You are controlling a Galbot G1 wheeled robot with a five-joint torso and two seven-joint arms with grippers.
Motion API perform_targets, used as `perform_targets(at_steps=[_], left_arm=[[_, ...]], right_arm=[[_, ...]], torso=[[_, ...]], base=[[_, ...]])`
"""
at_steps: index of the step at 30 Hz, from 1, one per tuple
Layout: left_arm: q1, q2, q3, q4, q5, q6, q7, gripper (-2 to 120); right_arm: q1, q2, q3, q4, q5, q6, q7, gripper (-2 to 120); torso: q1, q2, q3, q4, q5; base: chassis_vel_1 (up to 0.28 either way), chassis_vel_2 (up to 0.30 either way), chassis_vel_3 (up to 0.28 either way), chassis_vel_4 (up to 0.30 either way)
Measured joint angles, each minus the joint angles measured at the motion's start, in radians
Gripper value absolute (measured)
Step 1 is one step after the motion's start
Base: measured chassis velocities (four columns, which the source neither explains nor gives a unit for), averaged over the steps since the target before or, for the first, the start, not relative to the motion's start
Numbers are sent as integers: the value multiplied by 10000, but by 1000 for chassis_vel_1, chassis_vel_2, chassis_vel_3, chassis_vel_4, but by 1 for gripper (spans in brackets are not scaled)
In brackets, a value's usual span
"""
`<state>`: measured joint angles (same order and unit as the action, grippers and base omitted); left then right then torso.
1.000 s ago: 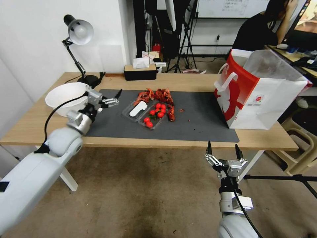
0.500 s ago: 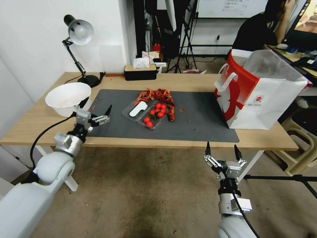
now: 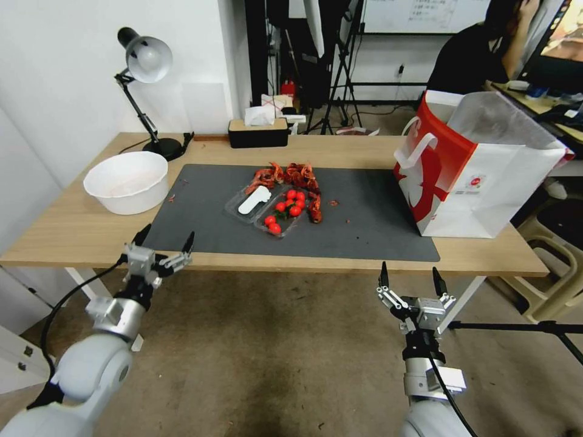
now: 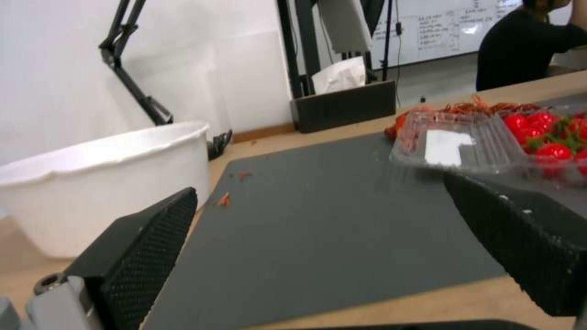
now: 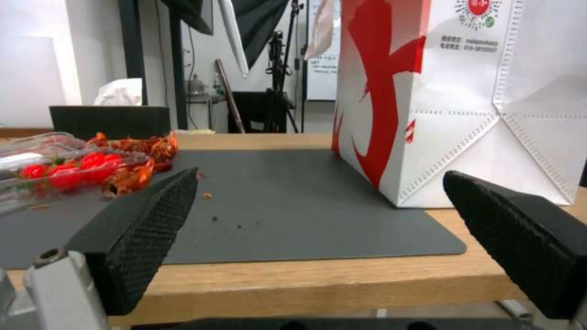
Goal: Pick up the trash from the table and place it into the takeout bag.
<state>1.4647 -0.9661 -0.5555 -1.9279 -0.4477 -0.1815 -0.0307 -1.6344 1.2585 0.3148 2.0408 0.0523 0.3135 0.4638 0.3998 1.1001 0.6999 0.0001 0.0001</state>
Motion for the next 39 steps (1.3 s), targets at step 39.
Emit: perform_targets(at_steps=[39], left_arm=[[1332,-1024,-462,94,486,-943,52,100]], right_arm=[[140,32,-164,-325,-82,-10,-9,100]], torso=[[2,-2,1,-1,-1]], base=[[0,0,0,0]])
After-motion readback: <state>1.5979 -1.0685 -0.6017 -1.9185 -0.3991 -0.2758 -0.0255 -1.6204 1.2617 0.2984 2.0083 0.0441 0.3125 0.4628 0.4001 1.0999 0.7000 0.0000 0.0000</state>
